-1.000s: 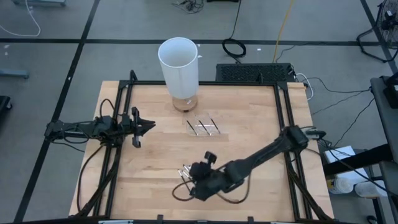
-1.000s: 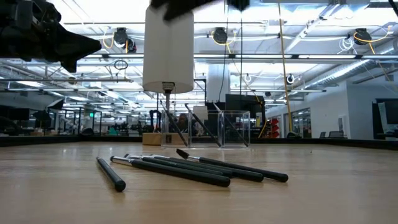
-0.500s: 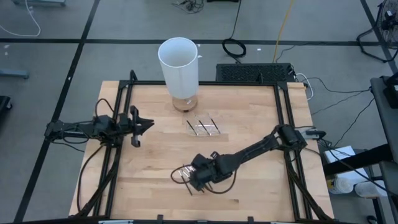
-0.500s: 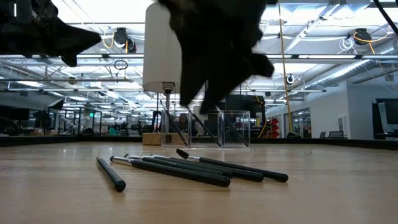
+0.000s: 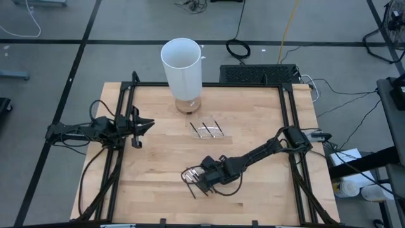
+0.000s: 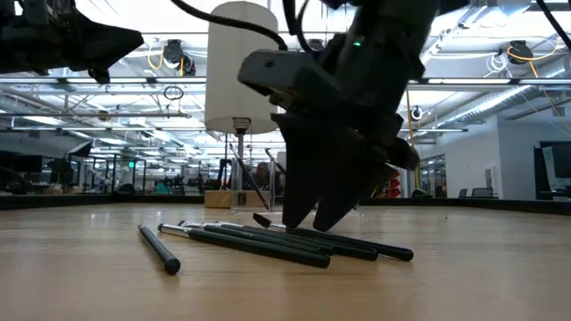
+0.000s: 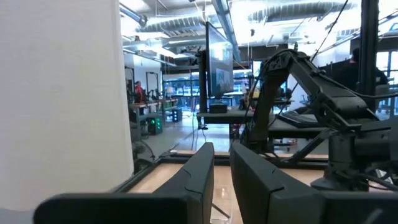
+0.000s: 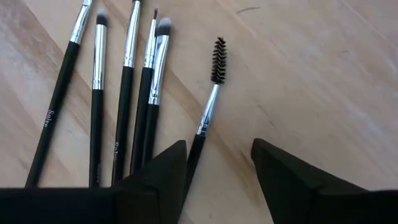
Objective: Pick & Place Makeup Supplies
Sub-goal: Put the makeup brush into the transparent organizer
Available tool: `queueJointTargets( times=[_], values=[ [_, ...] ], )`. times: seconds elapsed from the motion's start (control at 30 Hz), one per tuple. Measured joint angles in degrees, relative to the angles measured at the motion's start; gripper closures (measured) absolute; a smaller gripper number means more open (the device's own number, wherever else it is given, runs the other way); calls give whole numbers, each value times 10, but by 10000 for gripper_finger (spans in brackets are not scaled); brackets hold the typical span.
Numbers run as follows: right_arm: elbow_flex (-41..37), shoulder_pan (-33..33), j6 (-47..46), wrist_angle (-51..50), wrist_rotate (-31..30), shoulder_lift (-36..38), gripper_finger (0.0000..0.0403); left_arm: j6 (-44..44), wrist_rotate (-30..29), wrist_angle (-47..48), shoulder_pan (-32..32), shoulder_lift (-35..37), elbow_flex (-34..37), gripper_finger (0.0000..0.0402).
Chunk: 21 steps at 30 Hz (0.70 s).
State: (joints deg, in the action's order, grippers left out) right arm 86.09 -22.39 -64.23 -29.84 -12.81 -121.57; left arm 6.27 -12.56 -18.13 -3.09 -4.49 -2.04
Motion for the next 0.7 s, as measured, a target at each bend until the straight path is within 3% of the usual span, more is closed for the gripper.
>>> queueJointTargets(
  times=[0.7],
  values=[
    [-32,-1,45,43,-6,-2,310,-48,0,65,0,0,0,339]
  ],
)
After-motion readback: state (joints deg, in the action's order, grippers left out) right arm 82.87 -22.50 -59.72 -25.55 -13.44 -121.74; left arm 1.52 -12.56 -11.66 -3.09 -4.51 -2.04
